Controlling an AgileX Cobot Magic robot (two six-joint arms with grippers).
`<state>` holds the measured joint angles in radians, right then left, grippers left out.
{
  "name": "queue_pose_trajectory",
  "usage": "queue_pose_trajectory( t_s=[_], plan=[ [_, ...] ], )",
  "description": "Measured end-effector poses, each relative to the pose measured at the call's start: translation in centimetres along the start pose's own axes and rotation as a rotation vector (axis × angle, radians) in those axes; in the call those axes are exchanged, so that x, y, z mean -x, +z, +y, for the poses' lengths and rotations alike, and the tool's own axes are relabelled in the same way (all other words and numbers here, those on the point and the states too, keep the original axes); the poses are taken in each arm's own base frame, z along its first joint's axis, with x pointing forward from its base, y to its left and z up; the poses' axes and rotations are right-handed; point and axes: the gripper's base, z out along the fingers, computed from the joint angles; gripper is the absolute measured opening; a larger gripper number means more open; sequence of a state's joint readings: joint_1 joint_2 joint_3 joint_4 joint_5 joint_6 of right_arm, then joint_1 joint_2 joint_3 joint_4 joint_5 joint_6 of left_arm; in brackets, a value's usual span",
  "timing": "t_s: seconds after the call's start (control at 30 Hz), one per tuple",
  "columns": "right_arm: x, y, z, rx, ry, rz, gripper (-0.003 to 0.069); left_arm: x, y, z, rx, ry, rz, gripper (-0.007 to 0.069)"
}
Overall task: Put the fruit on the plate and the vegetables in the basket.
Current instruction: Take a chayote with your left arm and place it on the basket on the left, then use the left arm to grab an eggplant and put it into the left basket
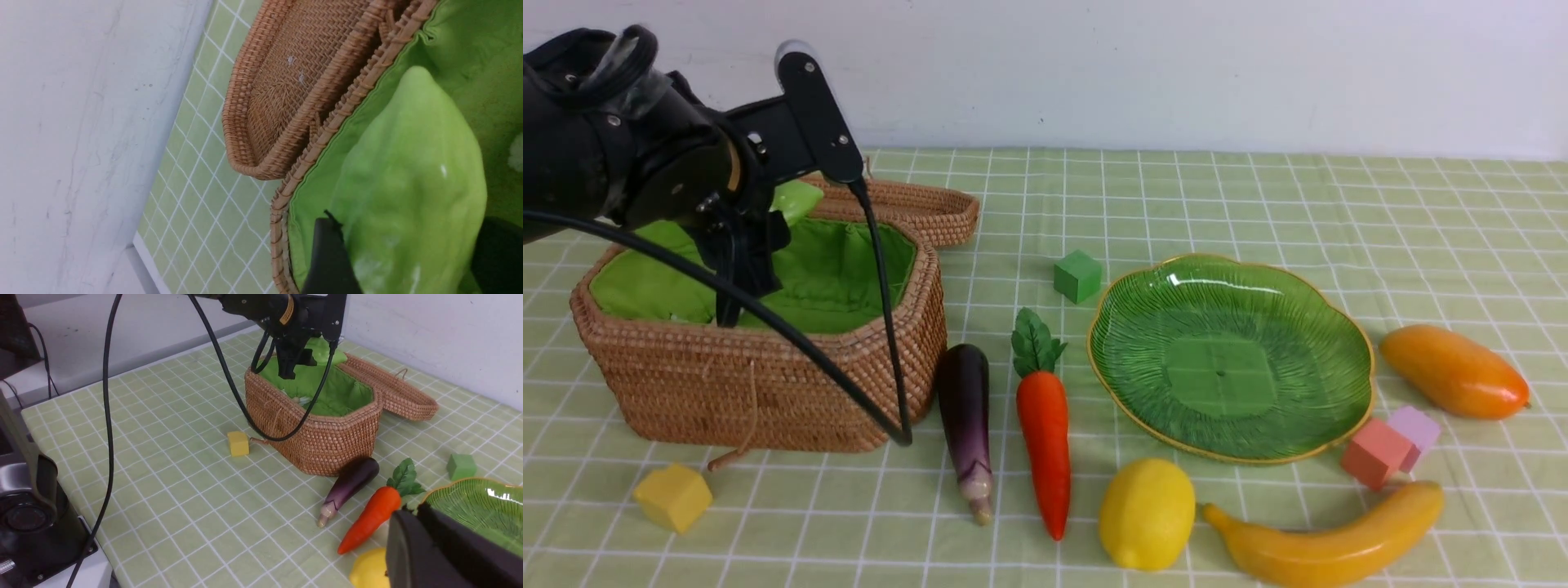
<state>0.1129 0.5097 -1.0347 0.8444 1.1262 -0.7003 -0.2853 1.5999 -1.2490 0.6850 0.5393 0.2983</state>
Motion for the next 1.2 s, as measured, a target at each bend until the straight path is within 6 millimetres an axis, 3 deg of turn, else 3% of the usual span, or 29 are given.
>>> queue_pose_trajectory(
  t_s=[0.2,0.37,0.5,0.57,0.67,0.73,0.8,0.83,0.93,1.1,1.2],
  plan=[
    [-0.1,0.0,0.1,0.013,0.001,0.012,0.0040,0.0,0.0,0.3,0.036,-0.075,-0.004,0.0576],
    [-0.2,0.0,0.2,0.017,0.001,0.018,0.0044,0.1,-0.2,0.2,0.026,-0.257,-0.009,0.0544],
    [-0.3,0.0,0.2,0.025,0.001,0.028,0.0044,0.9,-1.7,-0.7,-0.041,-0.512,0.000,0.0410],
    [-0.3,0.0,0.2,0.022,0.027,0.037,0.0047,2.0,-4.0,-2.2,-0.130,-0.691,0.035,0.0245],
    [-0.5,0.0,0.1,0.005,0.078,0.057,0.0054,3.5,-7.3,-5.2,-0.294,-0.816,0.118,0.0034],
    [-0.7,0.0,0.0,-0.006,0.095,0.074,0.0056,4.4,-9.0,-7.5,-0.403,-0.824,0.184,-0.0013],
    [-0.8,0.0,-0.1,-0.010,0.103,0.087,0.0057,5.0,-9.8,-8.7,-0.467,-0.828,0.210,-0.0013],
    [-0.9,-0.1,-0.1,-0.015,0.106,0.103,0.0058,5.8,-10.5,-10.3,-0.538,-0.811,0.233,-0.0013],
    [-1.1,-0.1,0.0,-0.010,0.113,0.120,0.0062,6.9,-10.5,-12.4,-0.612,-0.791,0.259,-0.0007],
    [-1.1,-0.1,0.0,-0.012,0.112,0.125,0.0069,7.4,-7.1,-14.3,-0.611,-0.823,0.342,0.0119],
    [-1.2,-0.1,-0.1,-0.014,0.110,0.127,0.0073,7.4,-4.5,-14.9,-0.591,-0.889,0.381,0.0253]
  ],
)
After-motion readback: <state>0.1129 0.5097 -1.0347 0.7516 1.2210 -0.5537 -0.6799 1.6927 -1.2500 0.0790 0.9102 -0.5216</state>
